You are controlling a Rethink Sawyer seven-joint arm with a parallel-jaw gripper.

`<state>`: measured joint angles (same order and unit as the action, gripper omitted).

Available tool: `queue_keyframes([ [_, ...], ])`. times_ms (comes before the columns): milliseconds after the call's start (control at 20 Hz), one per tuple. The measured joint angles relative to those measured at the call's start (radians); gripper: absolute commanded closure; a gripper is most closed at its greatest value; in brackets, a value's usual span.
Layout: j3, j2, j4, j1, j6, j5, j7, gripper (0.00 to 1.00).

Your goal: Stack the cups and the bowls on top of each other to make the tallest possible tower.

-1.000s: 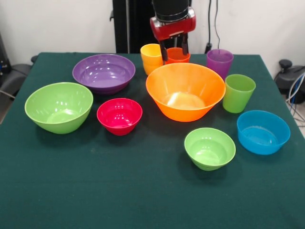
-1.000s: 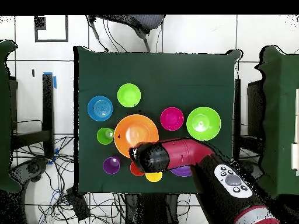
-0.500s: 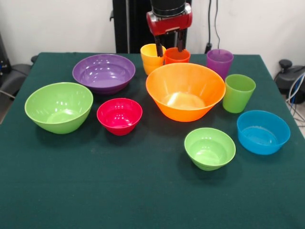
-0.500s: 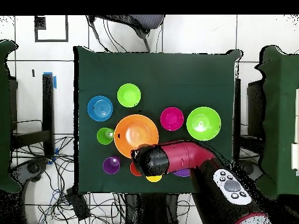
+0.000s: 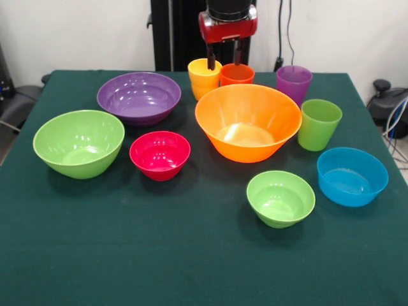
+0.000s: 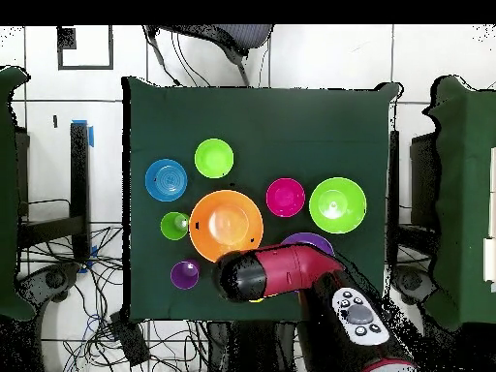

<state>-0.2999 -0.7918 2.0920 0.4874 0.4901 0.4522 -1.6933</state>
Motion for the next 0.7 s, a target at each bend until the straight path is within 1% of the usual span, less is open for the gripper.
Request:
queue_keyframes([
  [50,0.027,0.001,0.003,-0.022,-0.011,0.0,-0.015,0.0],
  [350,0.112,0.01,0.015,-0.077,-0.065,0.0,-0.087,0.0],
  [500,0.146,0.016,0.02,-0.093,-0.1,-0.001,-0.124,0.0],
  [550,0.169,0.023,0.023,-0.1,-0.129,-0.001,-0.149,0.0],
  [650,0.181,0.029,0.026,-0.102,-0.151,-0.001,-0.164,0.0],
  [700,0.192,0.036,0.03,-0.102,-0.181,-0.001,-0.181,0.0],
])
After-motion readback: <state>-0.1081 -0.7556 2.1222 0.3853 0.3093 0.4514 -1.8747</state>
